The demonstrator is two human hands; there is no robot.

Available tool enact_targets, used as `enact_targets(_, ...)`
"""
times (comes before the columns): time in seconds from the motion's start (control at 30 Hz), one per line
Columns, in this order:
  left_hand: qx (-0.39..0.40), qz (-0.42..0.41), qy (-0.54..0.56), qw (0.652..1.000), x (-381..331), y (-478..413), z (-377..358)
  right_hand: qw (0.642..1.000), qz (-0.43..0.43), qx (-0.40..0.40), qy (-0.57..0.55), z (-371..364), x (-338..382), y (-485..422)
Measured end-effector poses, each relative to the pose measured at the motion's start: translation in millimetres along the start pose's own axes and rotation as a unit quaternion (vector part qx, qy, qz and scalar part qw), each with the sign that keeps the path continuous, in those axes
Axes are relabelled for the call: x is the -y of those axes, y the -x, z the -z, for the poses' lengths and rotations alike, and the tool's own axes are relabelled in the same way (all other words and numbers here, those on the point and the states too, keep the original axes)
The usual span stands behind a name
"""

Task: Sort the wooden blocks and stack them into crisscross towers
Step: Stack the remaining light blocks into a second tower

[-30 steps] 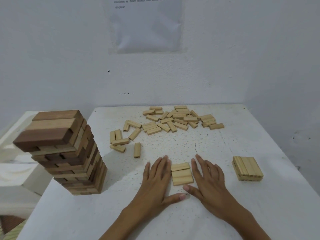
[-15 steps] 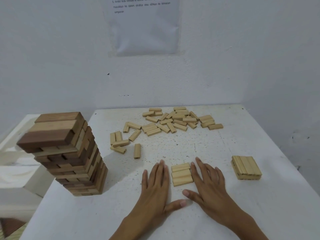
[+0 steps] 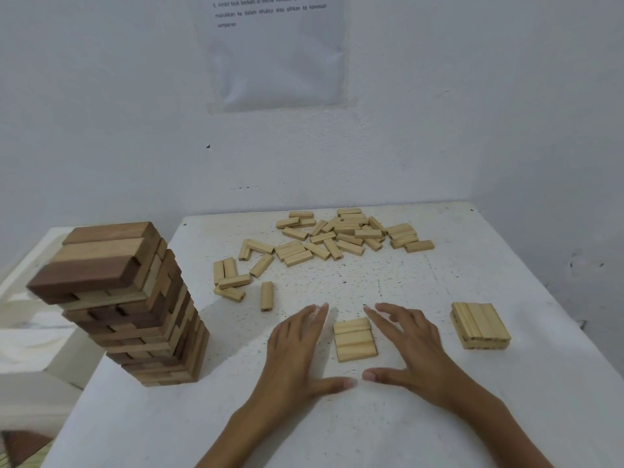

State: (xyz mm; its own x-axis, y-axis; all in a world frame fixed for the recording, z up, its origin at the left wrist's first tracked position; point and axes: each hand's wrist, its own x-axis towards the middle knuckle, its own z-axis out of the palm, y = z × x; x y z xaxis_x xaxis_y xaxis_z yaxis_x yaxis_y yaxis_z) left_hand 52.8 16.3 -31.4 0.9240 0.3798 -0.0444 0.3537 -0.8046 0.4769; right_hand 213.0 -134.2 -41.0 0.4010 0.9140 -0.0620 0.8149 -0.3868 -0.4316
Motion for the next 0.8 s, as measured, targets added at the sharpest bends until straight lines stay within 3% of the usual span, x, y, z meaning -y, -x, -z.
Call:
enact_targets(0.13, -0.053, -0.030, 0.078, 0.995, 9.6, -11.5, -2.2, 0.998, 0.034, -0.026, -0.051, 1.0, -3.6, -9.5)
enact_targets(0.47, -0.133, -0.120, 0.100, 0.979, 9.8, -19.1, -4.3, 0.989, 0.086, -0.073, -0.094, 6.6, -3.9, -4.8)
enact_targets(0.8, -0.162, -0.183, 0.102, 0.964, -48.8, -52.2, -7.5, 0.976, 0.055, -0.168, -0.130, 47.5, -34.4, 27.6)
